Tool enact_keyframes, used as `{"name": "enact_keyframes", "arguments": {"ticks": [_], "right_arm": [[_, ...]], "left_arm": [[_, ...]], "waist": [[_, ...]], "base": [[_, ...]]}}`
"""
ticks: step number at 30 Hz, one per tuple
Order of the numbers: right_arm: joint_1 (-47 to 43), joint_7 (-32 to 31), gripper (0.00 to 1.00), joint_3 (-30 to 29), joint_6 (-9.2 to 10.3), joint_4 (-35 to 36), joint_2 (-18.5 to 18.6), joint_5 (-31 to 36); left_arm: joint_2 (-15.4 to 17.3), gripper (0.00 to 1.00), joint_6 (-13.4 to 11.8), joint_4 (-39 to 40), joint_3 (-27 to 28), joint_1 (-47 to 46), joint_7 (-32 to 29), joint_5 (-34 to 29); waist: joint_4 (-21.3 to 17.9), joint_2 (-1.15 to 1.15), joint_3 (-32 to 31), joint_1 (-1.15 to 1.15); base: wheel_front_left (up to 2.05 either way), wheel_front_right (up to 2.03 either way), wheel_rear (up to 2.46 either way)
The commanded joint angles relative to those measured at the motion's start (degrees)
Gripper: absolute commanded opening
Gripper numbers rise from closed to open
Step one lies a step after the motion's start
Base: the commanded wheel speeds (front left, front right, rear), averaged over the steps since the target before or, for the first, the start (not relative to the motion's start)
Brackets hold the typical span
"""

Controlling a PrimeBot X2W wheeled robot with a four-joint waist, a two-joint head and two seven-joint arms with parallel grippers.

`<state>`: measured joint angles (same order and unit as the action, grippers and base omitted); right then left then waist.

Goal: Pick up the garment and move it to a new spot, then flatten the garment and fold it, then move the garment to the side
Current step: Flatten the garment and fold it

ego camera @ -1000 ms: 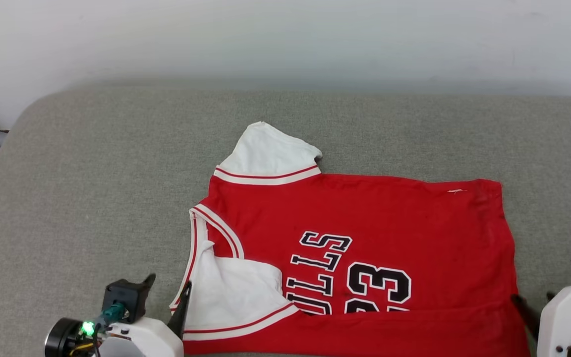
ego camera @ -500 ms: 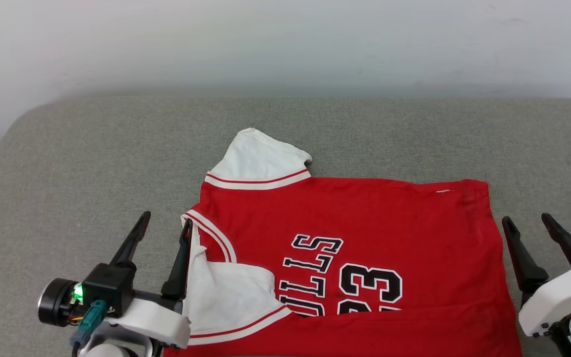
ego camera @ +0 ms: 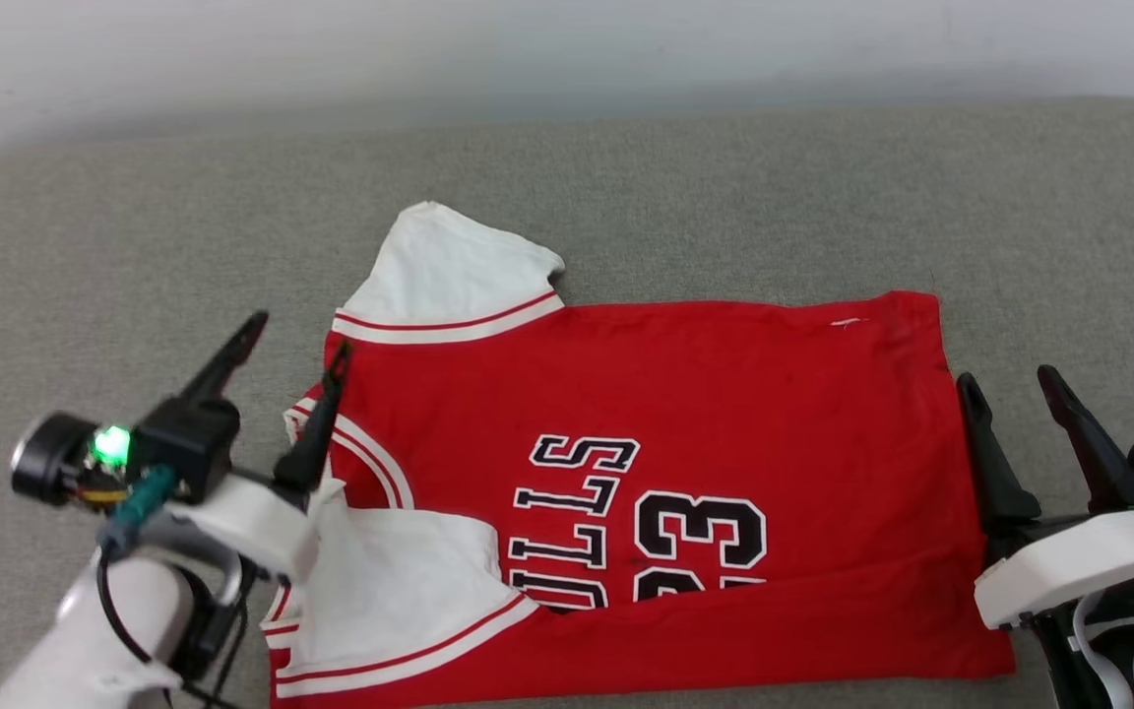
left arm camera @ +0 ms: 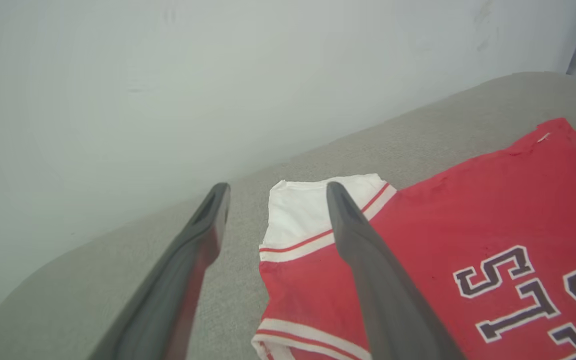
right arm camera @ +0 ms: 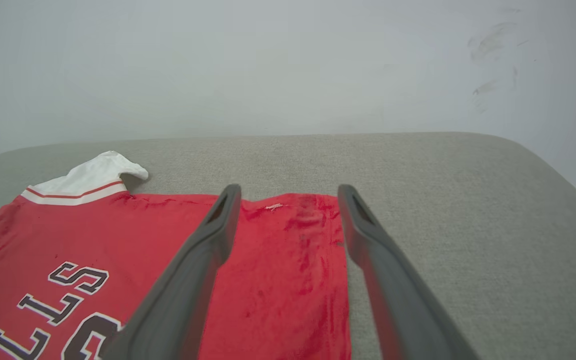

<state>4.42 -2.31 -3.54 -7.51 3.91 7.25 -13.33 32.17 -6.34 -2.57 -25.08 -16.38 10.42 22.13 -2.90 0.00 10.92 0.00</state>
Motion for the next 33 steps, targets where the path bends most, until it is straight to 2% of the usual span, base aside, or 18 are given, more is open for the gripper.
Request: {"name": "enact_keyframes", "arguments": {"ticks": [1, 5, 8, 11, 16, 21, 27, 33], "right_arm": [[1.07, 0.06, 1.00, 0.14, 0.05, 0.42, -0.17, 0.56], [3.02, 0.76, 1.00, 0.34, 0.05, 1.66, -0.90, 0.71], [4.25, 1.38, 1.00, 0.73, 0.05, 2.49, -1.32, 0.96], [5.46, 2.05, 1.00, 1.37, 0.05, 2.96, -1.90, 0.94], [6.85, 3.20, 1.00, 2.20, 0.05, 3.22, -2.75, 1.01], [7.89, 3.69, 1.00, 3.19, 0.05, 2.45, -3.25, 1.15], [9.22, 4.87, 1.00, 4.24, 0.05, 1.84, -3.69, 0.78], [10.24, 5.38, 1.00, 4.84, 0.05, 1.39, -3.99, 0.72]], "left_arm": [[0.91, 1.00, 1.16, -0.34, 0.12, -2.93, -1.39, -0.31], [4.22, 1.00, 6.53, -2.74, -0.72, -12.95, -8.41, -0.65], [5.16, 1.00, 10.61, -5.16, -1.45, -20.15, -14.64, 1.38], [7.20, 1.00, 12.66, -7.94, -2.95, -27.22, -21.13, 2.41], [9.57, 1.00, 13.70, -11.28, -7.04, -36.78, -31.50, 6.10], [13.01, 1.00, 13.80, -11.85, -14.35, -43.47, -39.54, 11.83], [15.44, 1.00, 13.81, -15.21, -18.84, -49.12, -42.35, 16.14], [14.93, 1.00, 13.82, -19.85, -20.56, -52.08, -42.97, 17.44]], "waist": [[-2.18, 0.00, 3.31, 0.00], [-4.23, 0.00, 7.70, 0.00], [-5.59, 0.00, 10.60, 0.00], [-6.89, 0.00, 13.22, 0.00], [-8.86, 0.00, 16.87, 0.00], [-10.31, 0.00, 19.55, 0.00], [-11.63, 0.00, 22.22, 0.00], [-12.18, 0.00, 24.01, 0.00]], "base": [[0.00, 0.00, 0.00], [0.00, 0.00, 0.00], [0.00, 0.00, 0.00], [0.00, 0.00, 0.00], [0.00, 0.00, 0.00], [0.00, 0.00, 0.00], [0.00, 0.00, 0.00], [0.00, 0.00, 0.00]]}}
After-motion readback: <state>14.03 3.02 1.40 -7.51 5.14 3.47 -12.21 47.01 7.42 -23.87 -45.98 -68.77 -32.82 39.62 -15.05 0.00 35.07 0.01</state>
